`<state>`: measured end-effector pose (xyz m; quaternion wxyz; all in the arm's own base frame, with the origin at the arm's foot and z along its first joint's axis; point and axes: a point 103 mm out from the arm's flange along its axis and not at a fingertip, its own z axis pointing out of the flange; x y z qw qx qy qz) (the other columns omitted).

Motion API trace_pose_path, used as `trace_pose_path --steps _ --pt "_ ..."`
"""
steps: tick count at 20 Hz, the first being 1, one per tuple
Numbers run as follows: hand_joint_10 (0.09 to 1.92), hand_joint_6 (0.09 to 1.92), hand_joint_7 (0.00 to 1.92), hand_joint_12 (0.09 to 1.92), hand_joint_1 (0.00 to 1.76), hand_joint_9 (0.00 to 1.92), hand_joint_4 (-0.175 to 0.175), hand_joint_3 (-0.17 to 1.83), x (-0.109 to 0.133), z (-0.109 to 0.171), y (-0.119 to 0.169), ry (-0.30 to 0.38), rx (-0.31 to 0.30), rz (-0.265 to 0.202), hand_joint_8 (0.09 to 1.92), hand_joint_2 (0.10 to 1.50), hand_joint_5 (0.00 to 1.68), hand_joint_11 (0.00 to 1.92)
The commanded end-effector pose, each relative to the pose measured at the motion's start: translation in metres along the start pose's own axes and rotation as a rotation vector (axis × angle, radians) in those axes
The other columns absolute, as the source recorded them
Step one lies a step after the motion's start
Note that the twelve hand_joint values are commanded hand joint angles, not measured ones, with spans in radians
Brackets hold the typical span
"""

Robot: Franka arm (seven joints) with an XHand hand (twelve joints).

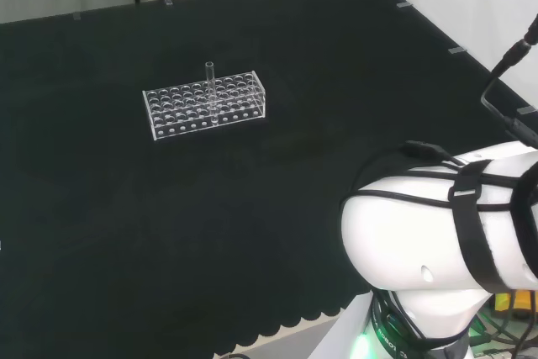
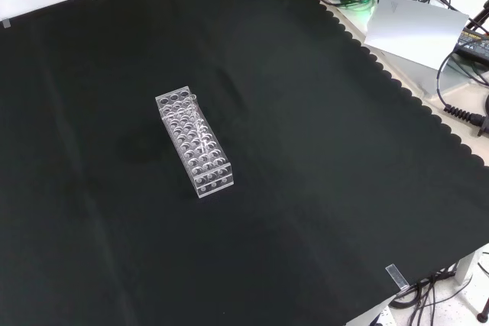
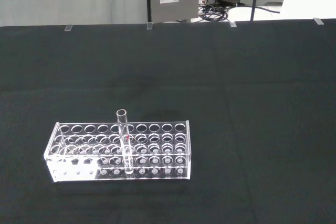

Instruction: Pick up the test tube.

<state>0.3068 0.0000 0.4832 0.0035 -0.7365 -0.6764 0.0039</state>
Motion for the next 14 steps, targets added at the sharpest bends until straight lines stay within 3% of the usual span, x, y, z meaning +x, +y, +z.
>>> trace_pose_path --steps 1,7,11,14 --pt "0.52 0.09 0.00 1.22 0.52 0.00 0.003 0.56 0.000 0.000 0.000 -0.009 -0.011 -0.001 0.36 0.75 0.05 0.00" --pt "0.57 0.09 0.00 1.32 0.51 0.00 0.001 0.39 0.001 0.003 0.005 0.012 -0.016 -0.019 0.40 0.84 0.07 0.00" --pt "0.85 0.09 0.03 1.49 0.58 0.02 -0.027 0.35 0.003 0.007 0.024 0.043 -0.025 -0.050 0.70 0.85 0.17 0.00" --pt "0.93 0.09 0.16 1.58 0.69 0.13 -0.057 0.35 0.006 0.012 0.044 0.065 -0.023 -0.061 0.84 0.82 0.28 0.04"
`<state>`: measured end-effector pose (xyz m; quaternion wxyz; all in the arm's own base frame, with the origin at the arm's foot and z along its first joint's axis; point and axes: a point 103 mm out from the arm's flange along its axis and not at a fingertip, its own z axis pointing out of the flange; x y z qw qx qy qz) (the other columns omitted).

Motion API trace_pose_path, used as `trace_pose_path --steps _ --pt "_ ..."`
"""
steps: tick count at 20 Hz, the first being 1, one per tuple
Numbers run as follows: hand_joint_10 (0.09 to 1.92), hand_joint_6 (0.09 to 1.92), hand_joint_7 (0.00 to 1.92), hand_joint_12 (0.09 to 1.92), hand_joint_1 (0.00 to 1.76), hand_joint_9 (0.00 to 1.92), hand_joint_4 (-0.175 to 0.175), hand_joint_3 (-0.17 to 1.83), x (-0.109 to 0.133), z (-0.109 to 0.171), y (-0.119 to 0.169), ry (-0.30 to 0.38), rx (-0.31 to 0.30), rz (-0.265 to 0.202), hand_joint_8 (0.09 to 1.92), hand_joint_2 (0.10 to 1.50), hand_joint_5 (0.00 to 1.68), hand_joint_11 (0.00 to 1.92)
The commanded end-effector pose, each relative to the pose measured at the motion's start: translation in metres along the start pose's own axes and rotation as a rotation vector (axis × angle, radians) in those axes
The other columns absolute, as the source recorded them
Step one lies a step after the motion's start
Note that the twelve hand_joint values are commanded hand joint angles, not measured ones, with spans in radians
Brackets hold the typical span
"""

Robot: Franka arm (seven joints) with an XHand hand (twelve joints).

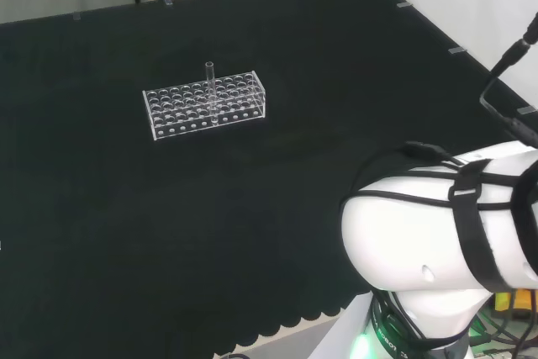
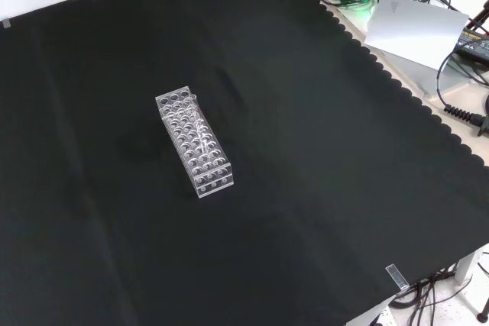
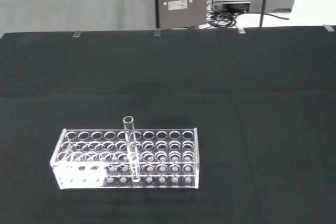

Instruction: Pick up the test tube.

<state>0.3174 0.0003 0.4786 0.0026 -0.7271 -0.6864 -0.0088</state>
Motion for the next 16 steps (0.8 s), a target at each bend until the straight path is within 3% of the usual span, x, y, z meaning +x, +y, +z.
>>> trace_pose_path --steps 1,6,16 --pt "0.93 0.09 0.21 1.58 0.73 0.19 -0.068 0.36 0.005 0.010 0.041 0.050 0.000 -0.038 0.86 0.81 0.32 0.07" --pt "0.89 0.09 0.37 1.54 0.85 0.37 -0.101 0.51 0.015 0.029 0.076 0.047 0.060 -0.066 0.89 0.72 0.43 0.20" --pt "0.88 0.09 0.39 1.53 0.86 0.40 -0.106 0.56 0.036 0.076 0.147 0.030 0.176 -0.121 0.89 0.70 0.45 0.21"
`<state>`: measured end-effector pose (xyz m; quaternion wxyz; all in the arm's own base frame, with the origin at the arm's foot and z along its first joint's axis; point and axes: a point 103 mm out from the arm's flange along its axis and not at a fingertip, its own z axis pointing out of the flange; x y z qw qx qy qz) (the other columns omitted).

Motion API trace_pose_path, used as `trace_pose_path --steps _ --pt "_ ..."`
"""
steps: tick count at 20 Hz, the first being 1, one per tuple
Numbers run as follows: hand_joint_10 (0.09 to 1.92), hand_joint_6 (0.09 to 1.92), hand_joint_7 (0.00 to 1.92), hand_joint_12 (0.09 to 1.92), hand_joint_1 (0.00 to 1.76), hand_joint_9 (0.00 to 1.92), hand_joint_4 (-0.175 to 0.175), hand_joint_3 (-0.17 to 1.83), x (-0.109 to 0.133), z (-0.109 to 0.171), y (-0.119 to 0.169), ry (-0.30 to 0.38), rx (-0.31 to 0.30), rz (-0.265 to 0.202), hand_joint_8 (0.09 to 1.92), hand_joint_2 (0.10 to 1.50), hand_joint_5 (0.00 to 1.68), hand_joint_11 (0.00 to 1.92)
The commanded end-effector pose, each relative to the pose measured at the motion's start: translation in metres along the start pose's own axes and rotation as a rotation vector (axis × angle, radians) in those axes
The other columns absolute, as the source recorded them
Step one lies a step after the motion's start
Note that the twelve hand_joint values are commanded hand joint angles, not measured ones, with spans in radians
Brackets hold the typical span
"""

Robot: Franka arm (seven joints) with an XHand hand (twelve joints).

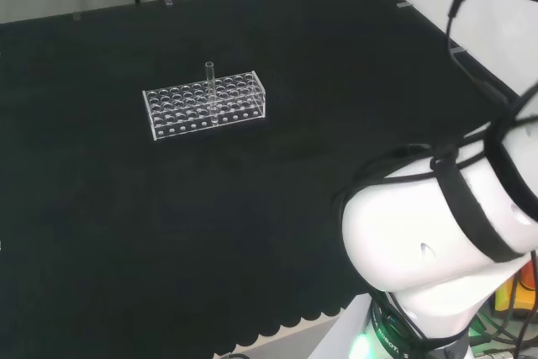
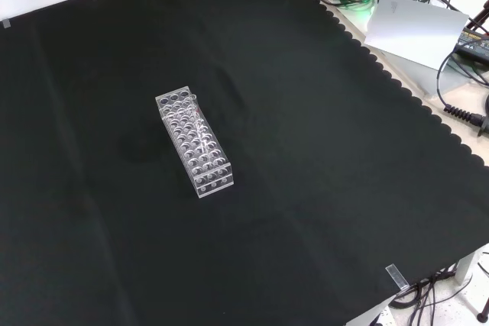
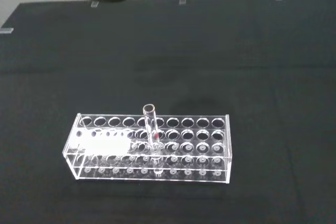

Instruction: Pick up the test tube.

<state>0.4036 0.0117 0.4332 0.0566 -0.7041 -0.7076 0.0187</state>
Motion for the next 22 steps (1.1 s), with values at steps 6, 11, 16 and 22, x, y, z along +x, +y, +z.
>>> trace_pose_path --steps 6,11,16,22 --pt "0.88 0.09 0.38 1.53 0.86 0.40 -0.106 0.58 0.022 0.052 0.111 -0.027 0.129 -0.068 0.89 0.69 0.45 0.21" --pt "0.88 0.09 0.38 1.53 0.86 0.40 -0.107 0.58 0.020 0.077 0.137 -0.031 0.188 -0.060 0.89 0.69 0.45 0.21" --pt "0.88 0.09 0.40 1.53 0.86 0.40 -0.112 0.59 0.020 0.103 0.152 -0.056 0.243 -0.071 0.90 0.69 0.47 0.21" --pt "0.88 0.10 0.52 1.53 0.87 0.44 -0.119 0.60 0.023 0.131 0.163 -0.093 0.313 -0.077 0.92 0.68 0.50 0.22"
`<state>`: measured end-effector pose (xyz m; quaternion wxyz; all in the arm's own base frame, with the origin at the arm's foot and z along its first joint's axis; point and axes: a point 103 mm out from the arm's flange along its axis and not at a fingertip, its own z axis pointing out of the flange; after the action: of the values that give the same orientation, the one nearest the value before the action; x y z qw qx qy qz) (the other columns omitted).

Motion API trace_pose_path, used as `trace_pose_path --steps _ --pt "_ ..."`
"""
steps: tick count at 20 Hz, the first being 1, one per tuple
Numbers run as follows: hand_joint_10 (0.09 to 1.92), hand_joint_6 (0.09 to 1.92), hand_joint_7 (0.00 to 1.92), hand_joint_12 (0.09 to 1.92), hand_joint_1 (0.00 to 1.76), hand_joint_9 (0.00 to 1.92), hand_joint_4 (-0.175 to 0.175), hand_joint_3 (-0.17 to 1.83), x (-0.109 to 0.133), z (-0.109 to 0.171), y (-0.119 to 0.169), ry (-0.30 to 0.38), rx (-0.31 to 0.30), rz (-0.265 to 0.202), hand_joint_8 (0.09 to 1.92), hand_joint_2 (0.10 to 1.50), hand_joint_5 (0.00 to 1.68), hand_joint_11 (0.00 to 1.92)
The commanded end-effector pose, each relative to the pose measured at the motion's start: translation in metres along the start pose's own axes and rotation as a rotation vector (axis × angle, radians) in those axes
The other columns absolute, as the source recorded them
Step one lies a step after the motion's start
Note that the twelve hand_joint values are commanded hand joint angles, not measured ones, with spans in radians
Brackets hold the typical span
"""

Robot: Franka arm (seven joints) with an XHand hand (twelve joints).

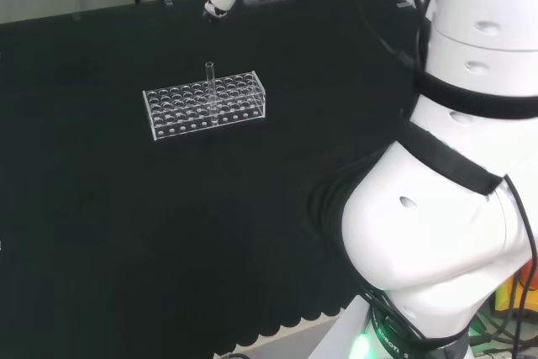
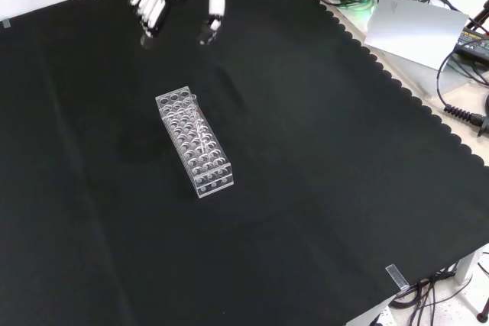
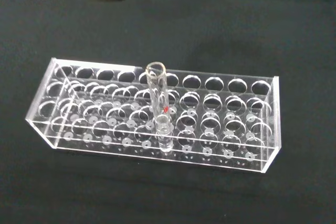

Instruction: Pick up the test tube.

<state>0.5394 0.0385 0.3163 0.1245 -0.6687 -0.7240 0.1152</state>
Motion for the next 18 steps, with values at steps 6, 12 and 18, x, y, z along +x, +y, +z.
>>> trace_pose_path --steps 6,12,18 --pt "0.86 0.12 0.60 1.53 0.87 0.50 -0.123 0.61 0.006 0.045 0.027 -0.064 0.152 -0.014 0.92 0.68 0.51 0.22" --pt "0.82 0.16 0.71 1.52 0.87 0.60 -0.126 0.62 0.013 0.065 0.026 -0.049 0.185 -0.021 0.89 0.68 0.53 0.22" --pt "0.81 0.18 0.74 1.52 0.87 0.63 -0.127 0.62 0.020 0.085 0.026 -0.056 0.225 -0.026 0.88 0.68 0.55 0.23"
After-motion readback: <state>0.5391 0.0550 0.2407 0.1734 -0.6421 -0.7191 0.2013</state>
